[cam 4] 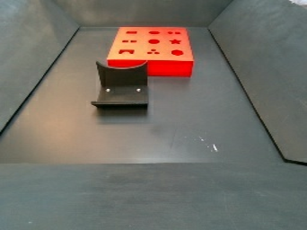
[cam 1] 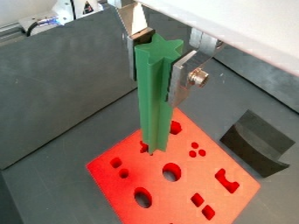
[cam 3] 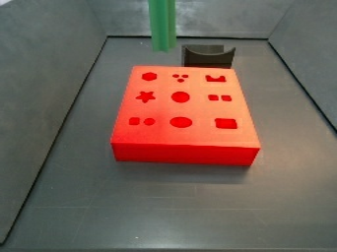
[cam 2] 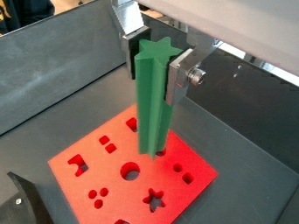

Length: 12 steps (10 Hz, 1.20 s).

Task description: Insert the star object.

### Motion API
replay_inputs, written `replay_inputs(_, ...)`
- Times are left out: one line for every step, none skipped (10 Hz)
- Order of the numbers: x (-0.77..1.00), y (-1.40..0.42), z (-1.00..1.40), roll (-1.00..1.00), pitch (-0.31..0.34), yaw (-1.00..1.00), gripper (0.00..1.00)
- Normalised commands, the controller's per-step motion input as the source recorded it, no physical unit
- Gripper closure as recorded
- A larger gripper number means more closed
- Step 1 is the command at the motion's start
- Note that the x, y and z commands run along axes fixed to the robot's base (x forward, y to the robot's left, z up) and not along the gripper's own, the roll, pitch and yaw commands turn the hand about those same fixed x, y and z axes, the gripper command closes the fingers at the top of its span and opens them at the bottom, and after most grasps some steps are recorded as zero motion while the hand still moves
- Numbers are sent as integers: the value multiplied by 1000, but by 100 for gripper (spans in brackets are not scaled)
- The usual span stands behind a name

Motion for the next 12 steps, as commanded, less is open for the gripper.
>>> replay_inputs(186,63,-123,-73,0,-83,100)
replay_inputs(363,383,-346,-139,196,-426,100)
replay_inputs(294,300,-526,-113,267,-526,100)
replay_inputs(311,231,-566,-90,260,-594,100)
replay_inputs(309,203,-554,-113,259,-597,100)
replay_inputs(243,177,-423,-137,331,-537,100)
replay_inputs(126,111,-309,-181,240,-517,100)
replay_inputs(-40,0,0,-19,-20,-51,100)
replay_inputs(-23,49,-11,0,0,0,100)
replay_inputs(-266,234,-397,71,53,-314,100)
replay_inputs(-483,246,-534,51,70,-557,100)
replay_inputs(-523,86,-306,23,31,-409,100)
